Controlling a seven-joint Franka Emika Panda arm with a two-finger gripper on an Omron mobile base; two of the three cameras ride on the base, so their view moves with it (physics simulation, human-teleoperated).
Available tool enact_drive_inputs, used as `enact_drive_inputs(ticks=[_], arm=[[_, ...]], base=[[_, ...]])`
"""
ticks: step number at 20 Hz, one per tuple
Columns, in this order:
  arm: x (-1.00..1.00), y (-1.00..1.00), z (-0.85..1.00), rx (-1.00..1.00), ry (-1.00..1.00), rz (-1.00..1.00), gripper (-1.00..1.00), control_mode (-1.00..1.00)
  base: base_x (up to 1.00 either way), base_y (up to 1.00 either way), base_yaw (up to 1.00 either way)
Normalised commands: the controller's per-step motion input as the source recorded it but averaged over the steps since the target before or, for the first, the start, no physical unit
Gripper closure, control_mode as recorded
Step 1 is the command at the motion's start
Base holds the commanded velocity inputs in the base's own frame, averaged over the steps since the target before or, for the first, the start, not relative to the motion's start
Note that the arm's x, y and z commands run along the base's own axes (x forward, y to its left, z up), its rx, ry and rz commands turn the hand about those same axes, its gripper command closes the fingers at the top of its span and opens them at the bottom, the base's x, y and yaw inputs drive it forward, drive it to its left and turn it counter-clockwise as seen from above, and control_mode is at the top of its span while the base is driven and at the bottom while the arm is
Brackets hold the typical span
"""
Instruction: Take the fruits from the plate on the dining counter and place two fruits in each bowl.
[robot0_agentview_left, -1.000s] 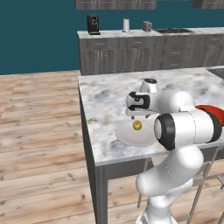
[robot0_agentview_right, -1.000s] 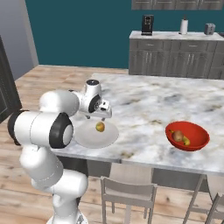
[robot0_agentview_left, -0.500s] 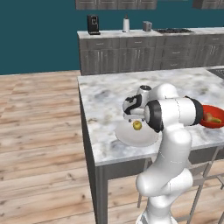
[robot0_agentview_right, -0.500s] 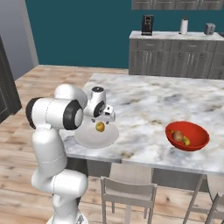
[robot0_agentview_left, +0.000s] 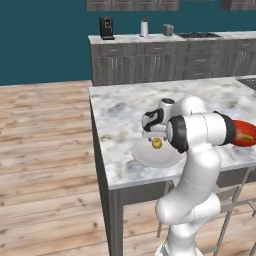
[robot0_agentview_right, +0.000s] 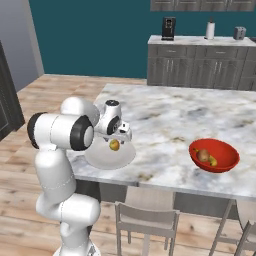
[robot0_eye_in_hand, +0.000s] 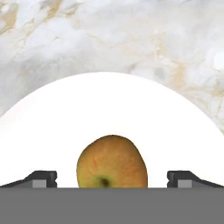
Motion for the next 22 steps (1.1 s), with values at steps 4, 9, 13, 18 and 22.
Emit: enact_drive_inputs(ticks=[4, 9, 13, 18, 22], arm=[[-0.20, 0.00, 0.00, 0.00, 0.00, -0.02, -1.00, -1.00], [0.13, 0.00, 0.00, 0.00, 0.00, 0.00, -1.00, -1.00], [0.21, 0.00, -0.02, 0.00, 0.00, 0.00, -1.00, -1.00], [0.09, 0.00, -0.12, 0.00, 0.00, 0.00, -1.00, -1.00], [0.00, 0.00, -0.20, 0.00, 0.00, 0.00, -1.00, -1.00]], base=[[0.00, 0.00, 0.00], [0.00, 0.00, 0.00], [0.00, 0.00, 0.00], [0.00, 0.00, 0.00], [0.00, 0.00, 0.00]])
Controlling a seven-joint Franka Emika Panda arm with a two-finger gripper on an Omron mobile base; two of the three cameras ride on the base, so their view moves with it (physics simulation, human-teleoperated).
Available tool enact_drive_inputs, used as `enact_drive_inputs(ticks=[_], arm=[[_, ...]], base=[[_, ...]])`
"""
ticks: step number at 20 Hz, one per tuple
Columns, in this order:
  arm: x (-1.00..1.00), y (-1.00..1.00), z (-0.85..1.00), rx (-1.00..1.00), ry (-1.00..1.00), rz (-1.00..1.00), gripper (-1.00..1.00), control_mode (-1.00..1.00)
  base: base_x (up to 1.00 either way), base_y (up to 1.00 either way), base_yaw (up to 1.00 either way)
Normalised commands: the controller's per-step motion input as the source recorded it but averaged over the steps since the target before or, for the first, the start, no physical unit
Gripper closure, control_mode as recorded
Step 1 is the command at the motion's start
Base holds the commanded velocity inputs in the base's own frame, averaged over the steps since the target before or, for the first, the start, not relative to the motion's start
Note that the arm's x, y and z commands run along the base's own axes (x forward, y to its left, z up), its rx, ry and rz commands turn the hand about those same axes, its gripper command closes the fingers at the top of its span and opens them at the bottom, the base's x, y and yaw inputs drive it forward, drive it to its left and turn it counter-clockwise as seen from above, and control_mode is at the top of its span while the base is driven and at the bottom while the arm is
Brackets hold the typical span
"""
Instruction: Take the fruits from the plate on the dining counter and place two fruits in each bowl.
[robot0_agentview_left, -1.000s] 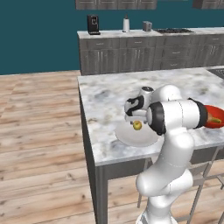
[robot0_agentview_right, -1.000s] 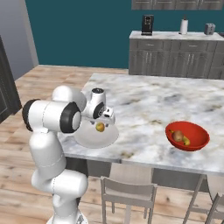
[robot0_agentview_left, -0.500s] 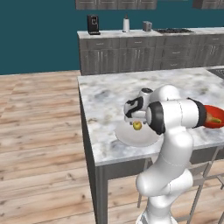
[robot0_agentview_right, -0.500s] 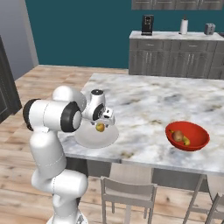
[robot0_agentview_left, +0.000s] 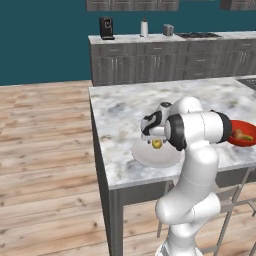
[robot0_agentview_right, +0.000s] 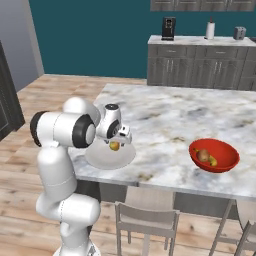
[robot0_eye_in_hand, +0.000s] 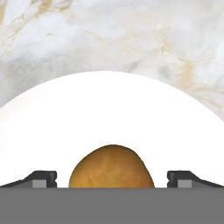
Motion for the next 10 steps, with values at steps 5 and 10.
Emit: enact_drive_inputs(ticks=[5, 10], arm=[[0.00, 0.00, -0.22, 0.00, 0.00, 0.00, -1.00, -1.00], [0.00, 0.00, -0.12, 0.00, 0.00, 0.00, 1.00, -1.00]], base=[[0.00, 0.00, 0.00], [0.00, 0.00, 0.00]])
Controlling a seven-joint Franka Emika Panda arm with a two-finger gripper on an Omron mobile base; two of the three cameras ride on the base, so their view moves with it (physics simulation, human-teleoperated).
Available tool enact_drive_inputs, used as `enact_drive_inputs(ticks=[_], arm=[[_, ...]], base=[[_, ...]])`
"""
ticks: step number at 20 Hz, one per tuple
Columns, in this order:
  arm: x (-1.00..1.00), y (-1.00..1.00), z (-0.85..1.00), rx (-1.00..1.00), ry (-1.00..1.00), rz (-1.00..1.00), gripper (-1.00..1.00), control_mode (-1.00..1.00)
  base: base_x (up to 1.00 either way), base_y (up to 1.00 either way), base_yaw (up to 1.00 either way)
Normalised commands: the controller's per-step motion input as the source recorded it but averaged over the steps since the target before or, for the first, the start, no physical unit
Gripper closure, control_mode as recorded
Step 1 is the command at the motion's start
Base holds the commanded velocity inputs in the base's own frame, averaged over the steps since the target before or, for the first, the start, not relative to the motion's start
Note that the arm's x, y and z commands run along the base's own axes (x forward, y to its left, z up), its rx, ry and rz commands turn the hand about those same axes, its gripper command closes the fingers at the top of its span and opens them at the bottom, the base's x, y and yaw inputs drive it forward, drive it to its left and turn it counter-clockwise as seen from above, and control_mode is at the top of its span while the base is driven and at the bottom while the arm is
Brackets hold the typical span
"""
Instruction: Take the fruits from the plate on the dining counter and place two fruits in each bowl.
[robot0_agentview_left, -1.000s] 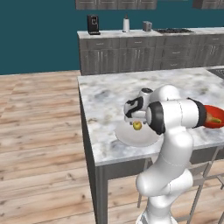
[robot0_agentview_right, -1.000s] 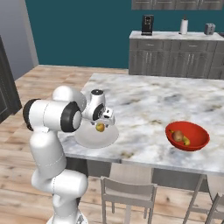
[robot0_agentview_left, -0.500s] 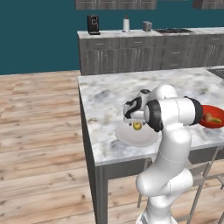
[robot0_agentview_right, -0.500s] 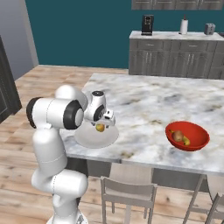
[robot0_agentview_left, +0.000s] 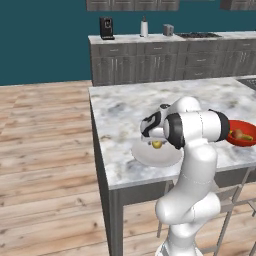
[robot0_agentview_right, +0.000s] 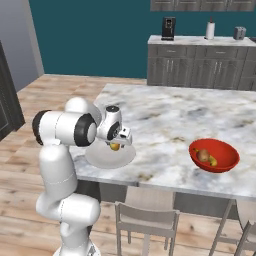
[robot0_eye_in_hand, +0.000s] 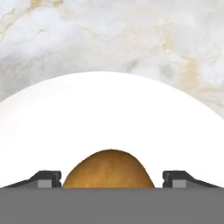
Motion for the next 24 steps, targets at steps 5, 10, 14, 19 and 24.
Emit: enact_drive_inputs(ticks=[5, 10, 14, 19, 24], arm=[[0.00, 0.00, 0.00, 0.00, 0.00, 0.00, 1.00, -1.00], [-0.55, 0.04, 0.09, -0.04, -0.01, 0.02, 1.00, -1.00], [-0.48, 0.40, 0.83, -0.03, -0.01, 0.00, 1.00, -1.00], [-0.49, 0.27, 0.98, 0.00, 0.00, 0.00, 1.00, -1.00], [-0.54, 0.00, 0.69, 0.00, -0.01, 0.00, 1.00, -1.00]], base=[[0.00, 0.00, 0.00], [0.00, 0.00, 0.00], [0.00, 0.00, 0.00], [0.00, 0.00, 0.00], [0.00, 0.00, 0.00]])
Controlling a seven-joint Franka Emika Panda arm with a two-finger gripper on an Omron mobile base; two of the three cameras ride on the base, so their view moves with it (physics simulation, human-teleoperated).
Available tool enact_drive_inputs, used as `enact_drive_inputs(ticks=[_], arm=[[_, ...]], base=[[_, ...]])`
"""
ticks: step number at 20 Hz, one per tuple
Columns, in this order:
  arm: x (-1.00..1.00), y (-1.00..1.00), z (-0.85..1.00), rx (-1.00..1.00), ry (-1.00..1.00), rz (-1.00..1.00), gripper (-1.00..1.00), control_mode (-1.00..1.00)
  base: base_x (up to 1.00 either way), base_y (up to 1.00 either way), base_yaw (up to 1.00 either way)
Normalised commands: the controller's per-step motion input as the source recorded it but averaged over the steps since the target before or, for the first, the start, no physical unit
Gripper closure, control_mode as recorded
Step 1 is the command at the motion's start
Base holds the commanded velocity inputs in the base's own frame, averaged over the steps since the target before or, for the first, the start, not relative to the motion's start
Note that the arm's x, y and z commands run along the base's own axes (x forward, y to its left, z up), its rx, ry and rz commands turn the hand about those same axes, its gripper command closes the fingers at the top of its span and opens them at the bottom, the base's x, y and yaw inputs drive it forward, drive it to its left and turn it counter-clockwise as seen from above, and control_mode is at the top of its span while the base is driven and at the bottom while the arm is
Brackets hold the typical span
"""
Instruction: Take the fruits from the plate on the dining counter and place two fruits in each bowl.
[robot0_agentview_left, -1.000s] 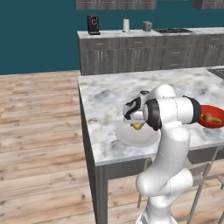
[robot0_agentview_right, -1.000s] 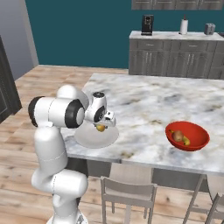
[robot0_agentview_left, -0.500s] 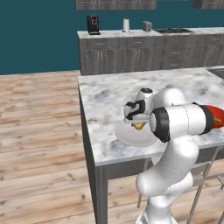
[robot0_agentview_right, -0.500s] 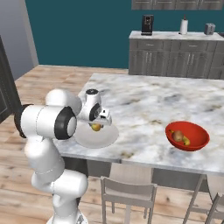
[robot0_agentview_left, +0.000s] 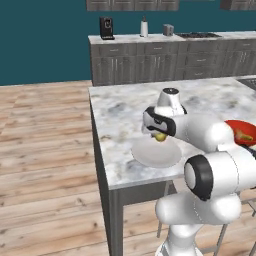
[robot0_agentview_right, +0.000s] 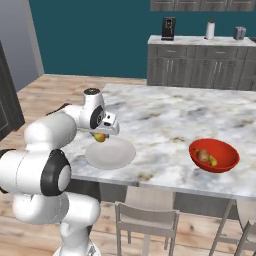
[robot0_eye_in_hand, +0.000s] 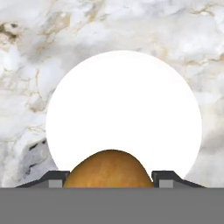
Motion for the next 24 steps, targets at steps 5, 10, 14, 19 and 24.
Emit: enact_drive_inputs(ticks=[5, 10, 14, 19, 24], arm=[[-0.40, 0.01, 0.48, 0.00, -0.08, 0.00, 1.00, -1.00], [-0.23, 0.00, 0.33, 0.00, -0.08, 0.00, 1.00, -1.00], [-0.30, 0.00, 0.23, 0.00, -0.02, 0.00, 1.00, -1.00], [-0.25, 0.00, 0.17, 0.00, 0.00, 0.00, 1.00, -1.00], [0.00, 0.00, 0.00, 0.00, 0.00, 0.00, 1.00, 1.00]], base=[[0.00, 0.00, 0.00], [0.00, 0.00, 0.00], [0.00, 0.00, 0.00], [0.00, 0.00, 0.00], [-0.53, -0.15, 0.00]])
